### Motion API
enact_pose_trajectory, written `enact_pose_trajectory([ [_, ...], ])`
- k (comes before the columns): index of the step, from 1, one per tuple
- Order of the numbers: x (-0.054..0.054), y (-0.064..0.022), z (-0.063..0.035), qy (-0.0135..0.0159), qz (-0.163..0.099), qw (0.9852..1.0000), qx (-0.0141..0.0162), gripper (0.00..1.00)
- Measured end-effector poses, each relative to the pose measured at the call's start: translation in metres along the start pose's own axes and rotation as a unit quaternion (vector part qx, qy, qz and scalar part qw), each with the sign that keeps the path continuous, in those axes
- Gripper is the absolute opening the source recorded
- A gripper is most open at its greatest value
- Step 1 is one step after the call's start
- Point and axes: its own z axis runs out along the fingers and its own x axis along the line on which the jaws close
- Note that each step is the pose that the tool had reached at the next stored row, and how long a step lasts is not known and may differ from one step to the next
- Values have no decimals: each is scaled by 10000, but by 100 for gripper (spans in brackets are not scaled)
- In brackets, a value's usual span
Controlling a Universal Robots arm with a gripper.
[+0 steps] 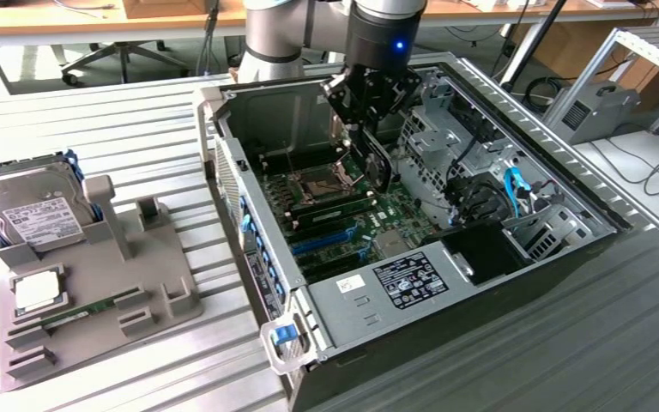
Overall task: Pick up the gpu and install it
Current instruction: 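Pick up the gpu and move the gpu toward the slot, then insert the gpu into the slot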
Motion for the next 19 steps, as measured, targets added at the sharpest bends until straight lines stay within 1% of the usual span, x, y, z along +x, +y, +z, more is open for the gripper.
enact_pose_trajectory([
  [7,0,14,0,0,0,10000,0,26],
  [9,0,9,0,0,0,10000,5,26],
  [16,0,-53,4,0,-1,10000,9,26],
  [19,-1,-86,10,0,-2,10000,19,26],
])
